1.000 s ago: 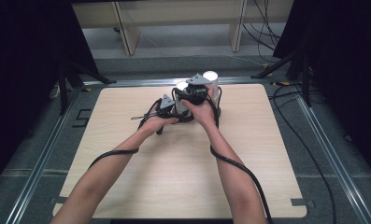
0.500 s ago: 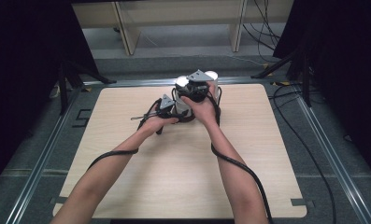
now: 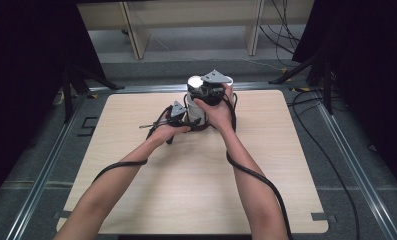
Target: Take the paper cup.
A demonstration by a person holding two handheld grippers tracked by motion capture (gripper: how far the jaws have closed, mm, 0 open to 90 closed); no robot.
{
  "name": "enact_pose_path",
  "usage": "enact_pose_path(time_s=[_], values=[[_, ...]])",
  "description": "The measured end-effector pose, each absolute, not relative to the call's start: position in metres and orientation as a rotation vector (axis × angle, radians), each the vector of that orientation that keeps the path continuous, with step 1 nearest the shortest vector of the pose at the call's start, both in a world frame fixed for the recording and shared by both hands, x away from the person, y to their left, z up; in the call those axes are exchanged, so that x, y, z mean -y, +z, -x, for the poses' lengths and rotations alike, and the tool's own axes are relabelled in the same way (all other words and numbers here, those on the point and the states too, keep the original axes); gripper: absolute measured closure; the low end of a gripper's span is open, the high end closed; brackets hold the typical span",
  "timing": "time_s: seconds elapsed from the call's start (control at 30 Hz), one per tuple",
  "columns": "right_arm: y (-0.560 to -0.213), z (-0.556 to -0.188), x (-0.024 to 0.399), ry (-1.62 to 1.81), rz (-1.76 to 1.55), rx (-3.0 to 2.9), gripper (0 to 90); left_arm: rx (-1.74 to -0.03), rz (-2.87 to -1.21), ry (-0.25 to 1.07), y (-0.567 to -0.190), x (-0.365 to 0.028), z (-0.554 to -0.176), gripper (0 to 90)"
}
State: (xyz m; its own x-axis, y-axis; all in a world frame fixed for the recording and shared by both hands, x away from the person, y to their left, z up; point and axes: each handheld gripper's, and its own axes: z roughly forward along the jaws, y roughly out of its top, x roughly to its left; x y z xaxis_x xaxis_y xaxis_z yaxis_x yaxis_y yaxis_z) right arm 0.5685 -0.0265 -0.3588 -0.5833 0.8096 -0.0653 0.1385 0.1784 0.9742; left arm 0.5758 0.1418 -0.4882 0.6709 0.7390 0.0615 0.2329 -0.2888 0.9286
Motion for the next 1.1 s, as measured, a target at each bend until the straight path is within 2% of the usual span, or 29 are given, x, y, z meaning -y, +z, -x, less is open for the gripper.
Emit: enact_pose_path(time_s=[0.63,1.1], values=[[-0.331,-0.555,0.033,1.493,-0.852,-1.790,36.1,-0.761,-1.844,0.669,-0.470,-0.151,-0.562,6.2],[-0.327,-0.531,0.050,1.539,-0.874,-1.817,36.1,-0.740,-1.818,0.635,-0.446,-0.159,-0.532,4.1]])
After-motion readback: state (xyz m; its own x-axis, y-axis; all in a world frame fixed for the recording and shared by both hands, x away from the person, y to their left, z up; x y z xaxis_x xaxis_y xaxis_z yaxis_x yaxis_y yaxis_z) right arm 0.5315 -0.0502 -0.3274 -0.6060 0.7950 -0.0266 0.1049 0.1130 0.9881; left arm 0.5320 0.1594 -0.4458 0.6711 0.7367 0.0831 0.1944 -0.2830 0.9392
